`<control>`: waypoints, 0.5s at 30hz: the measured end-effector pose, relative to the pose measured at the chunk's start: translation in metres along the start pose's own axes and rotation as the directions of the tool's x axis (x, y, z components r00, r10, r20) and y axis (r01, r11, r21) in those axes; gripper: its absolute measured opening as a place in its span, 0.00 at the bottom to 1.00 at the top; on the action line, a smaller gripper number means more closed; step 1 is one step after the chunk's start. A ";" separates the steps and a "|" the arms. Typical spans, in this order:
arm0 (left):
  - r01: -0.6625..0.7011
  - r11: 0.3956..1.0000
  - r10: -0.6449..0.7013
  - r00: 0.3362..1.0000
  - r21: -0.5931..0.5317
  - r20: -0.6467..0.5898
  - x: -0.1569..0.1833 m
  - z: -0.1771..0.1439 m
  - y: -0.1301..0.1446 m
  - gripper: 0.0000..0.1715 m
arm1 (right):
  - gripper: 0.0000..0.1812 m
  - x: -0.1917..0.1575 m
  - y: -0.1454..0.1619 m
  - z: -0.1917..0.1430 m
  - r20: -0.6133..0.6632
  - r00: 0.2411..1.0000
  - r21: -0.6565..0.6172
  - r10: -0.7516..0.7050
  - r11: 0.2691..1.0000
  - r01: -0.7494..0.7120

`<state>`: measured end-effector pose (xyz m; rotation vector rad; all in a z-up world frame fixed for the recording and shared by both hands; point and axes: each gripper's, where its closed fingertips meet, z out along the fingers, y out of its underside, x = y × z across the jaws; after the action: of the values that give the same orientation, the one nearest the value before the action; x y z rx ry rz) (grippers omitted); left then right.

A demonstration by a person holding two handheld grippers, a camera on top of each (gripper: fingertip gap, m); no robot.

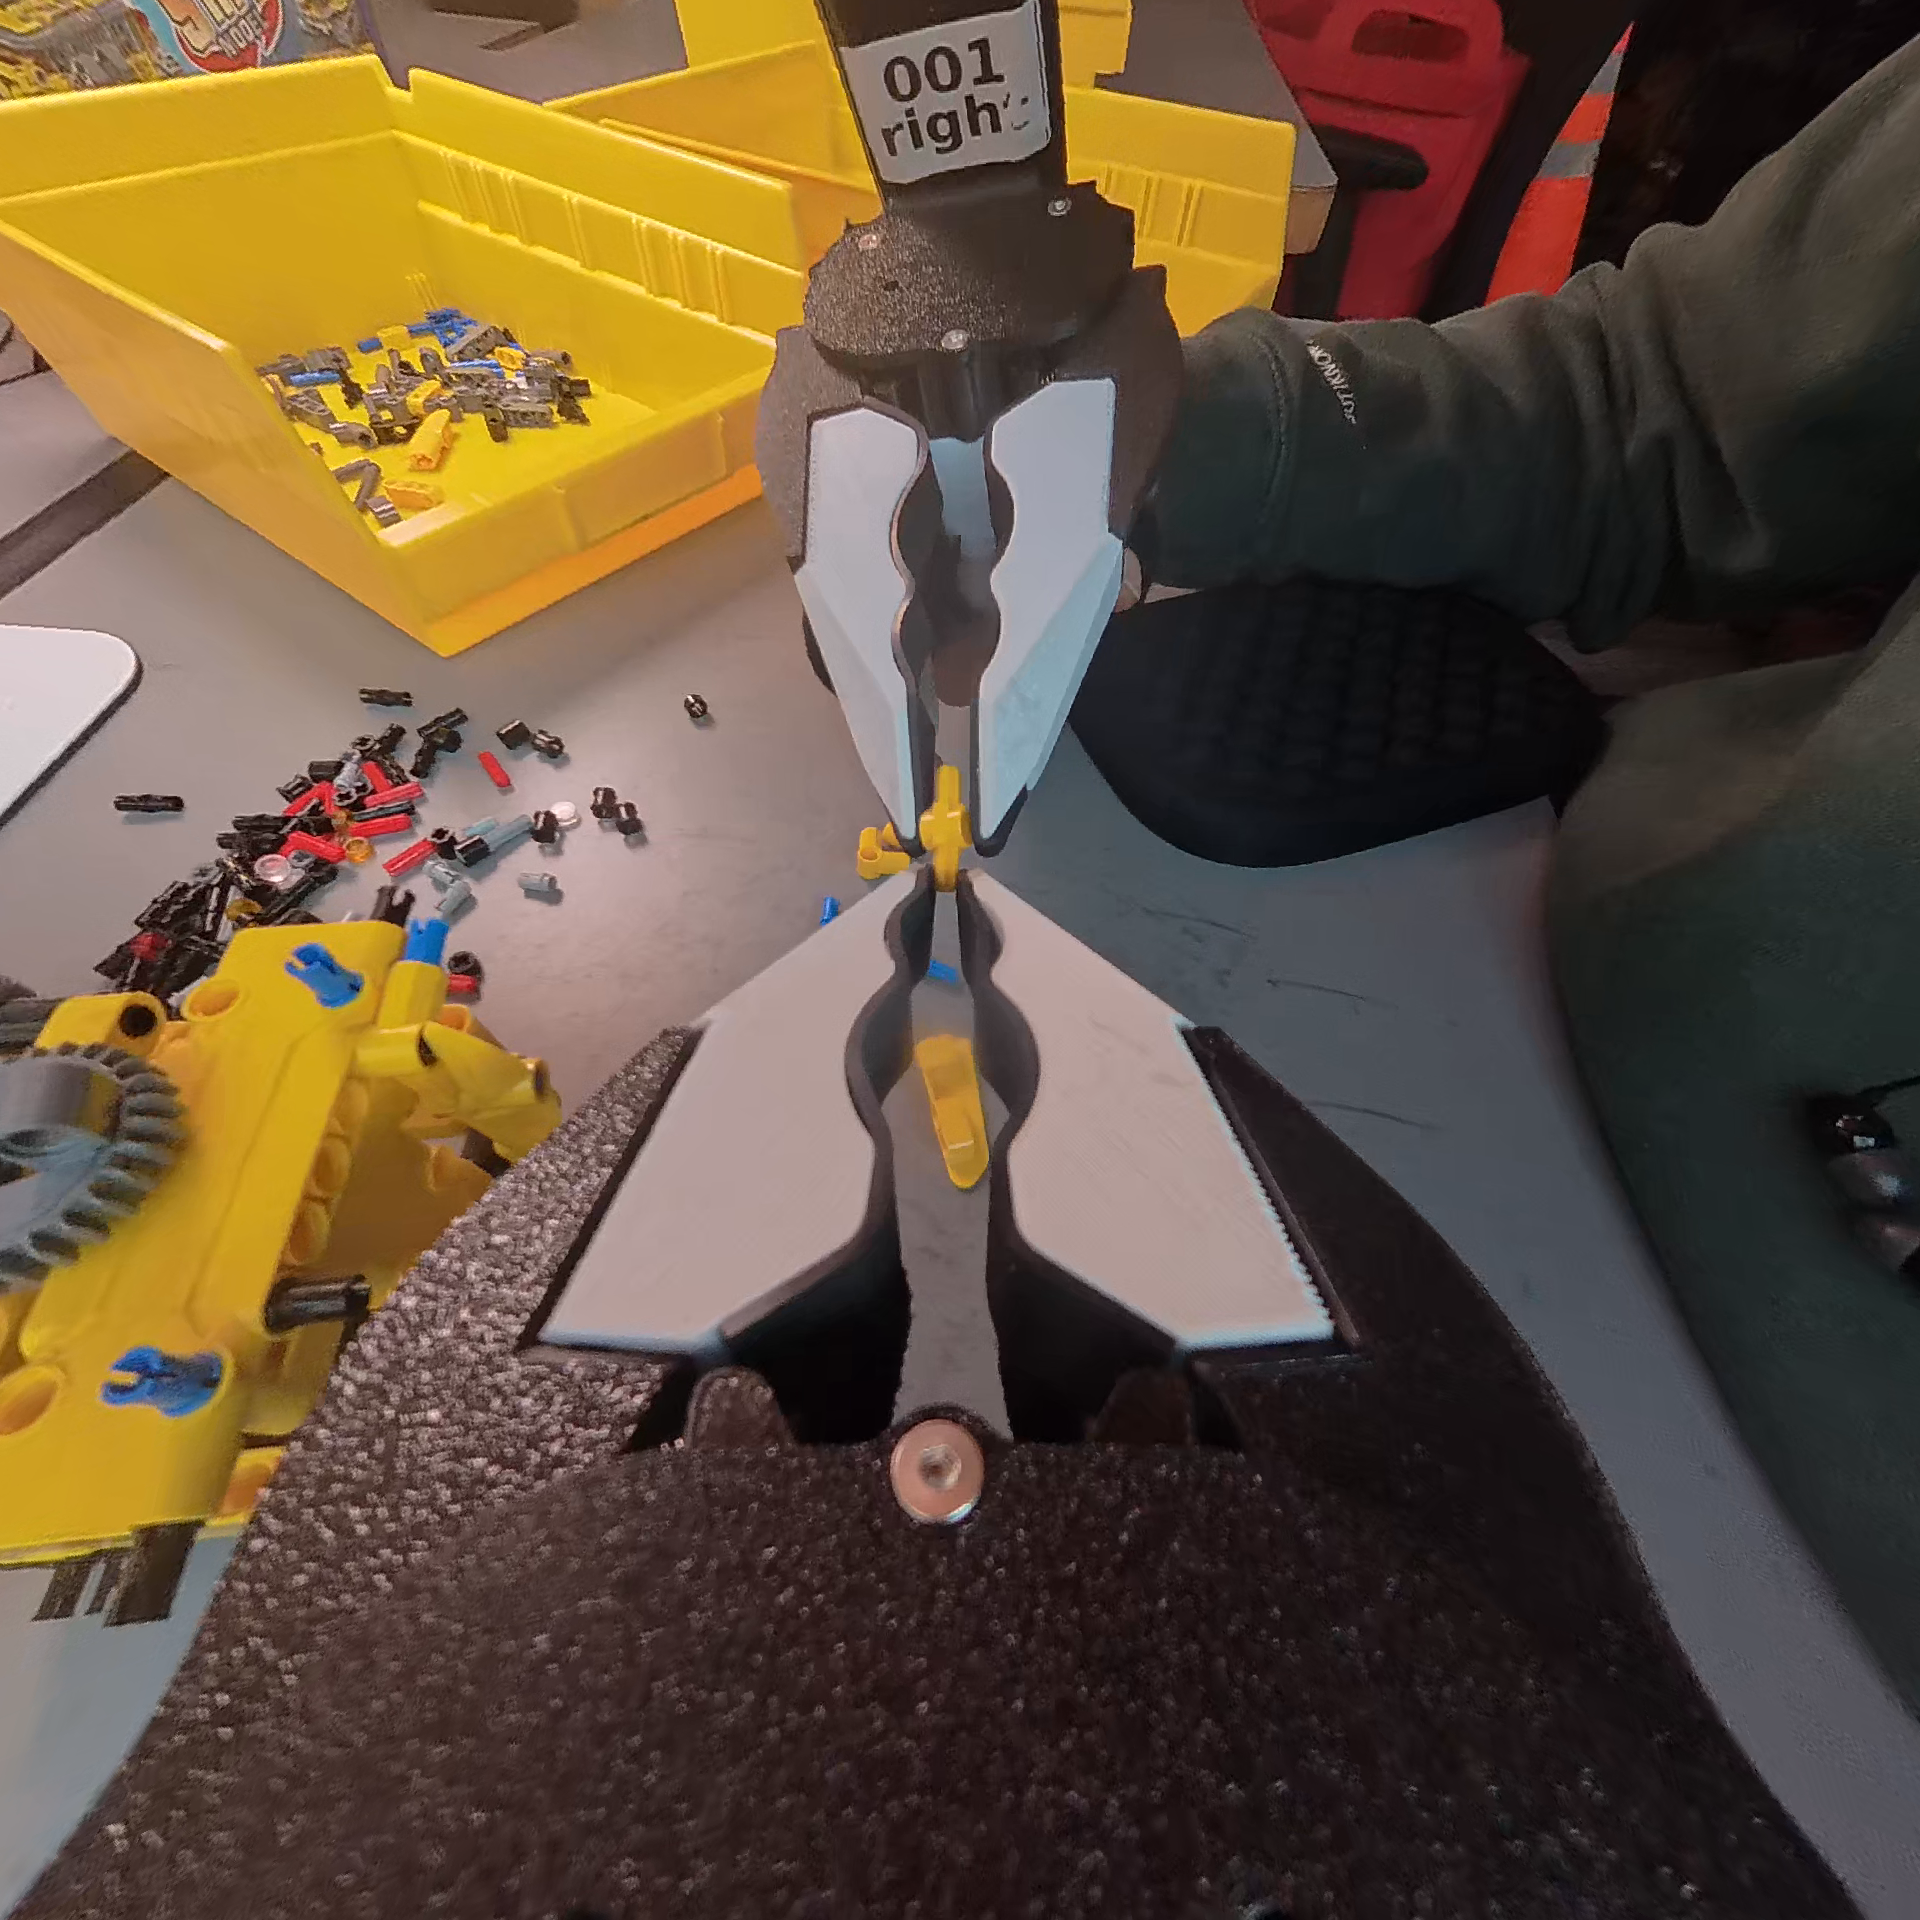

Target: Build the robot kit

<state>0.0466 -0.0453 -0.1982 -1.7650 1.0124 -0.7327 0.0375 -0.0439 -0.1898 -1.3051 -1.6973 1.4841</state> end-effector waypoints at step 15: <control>0.219 0.898 -0.197 0.976 -0.381 0.095 0.001 0.013 0.074 0.12 | 0.04 0.028 0.026 -0.019 -0.146 0.987 -0.128 -0.065 0.991 0.046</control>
<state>0.0343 -0.0567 -0.2709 -2.2557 0.9907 -0.6382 0.0510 -0.0127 -0.2149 -1.3851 -1.7361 1.2334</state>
